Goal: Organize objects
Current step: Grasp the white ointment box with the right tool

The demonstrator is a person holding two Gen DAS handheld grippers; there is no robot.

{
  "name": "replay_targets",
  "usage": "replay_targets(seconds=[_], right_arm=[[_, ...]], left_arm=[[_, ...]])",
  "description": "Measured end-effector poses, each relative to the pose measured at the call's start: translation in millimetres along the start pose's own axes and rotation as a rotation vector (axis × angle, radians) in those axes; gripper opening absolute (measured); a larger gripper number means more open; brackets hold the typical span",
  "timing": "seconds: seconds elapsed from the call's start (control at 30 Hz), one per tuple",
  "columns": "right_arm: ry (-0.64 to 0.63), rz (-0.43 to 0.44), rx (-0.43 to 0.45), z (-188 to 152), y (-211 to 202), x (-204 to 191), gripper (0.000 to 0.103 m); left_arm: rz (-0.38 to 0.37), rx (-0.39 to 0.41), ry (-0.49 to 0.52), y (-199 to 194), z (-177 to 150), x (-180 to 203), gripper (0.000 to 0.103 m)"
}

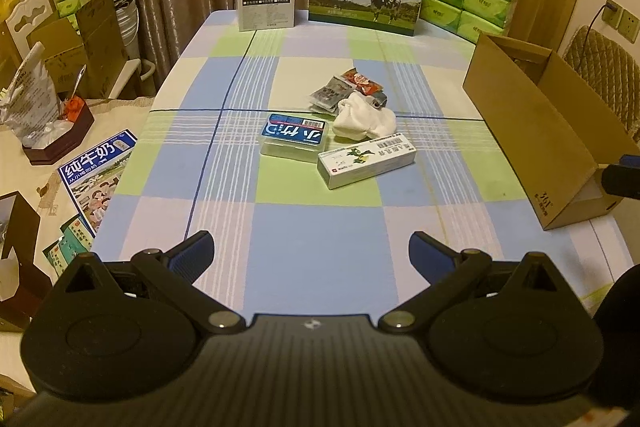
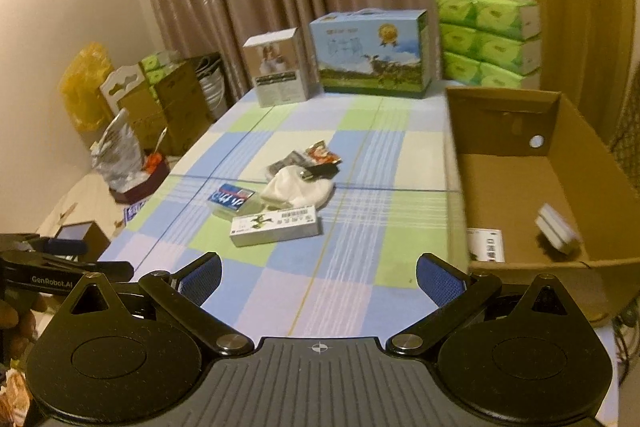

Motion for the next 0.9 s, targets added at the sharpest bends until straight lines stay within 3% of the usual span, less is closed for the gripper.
replay_targets(seconds=[0.23, 0.53, 0.67, 0.9], right_arm=[[-0.117, 0.019, -0.073, 0, 39, -4, 0.101], [-0.379, 0.139, -0.158, 8, 111, -21, 0.1], [-0.472, 0.183, -0.209, 8, 149, -25, 0.088], [-0.667, 0.214, -0.323, 3, 219, -28, 0.077]], left_arm=[[0.005, -0.007, 0.024, 20, 5, -8, 0.102], [-0.001, -0.026, 0.053, 62, 19, -17, 0.102], [0.008, -0.037, 0.067, 86, 26, -22, 0.102], [0.023, -0.057, 0.089, 126, 38, -27, 0.102]])
Point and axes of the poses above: each gripper's, at about its wrist camera, not at the fingertips, and y roughly the way its jaws point, x to its right, z to its top, the point moved 6 cm from there along y, roughly the way its jaws point, and after that the axes turned 8 degrees about z, right-handed, at the moved point
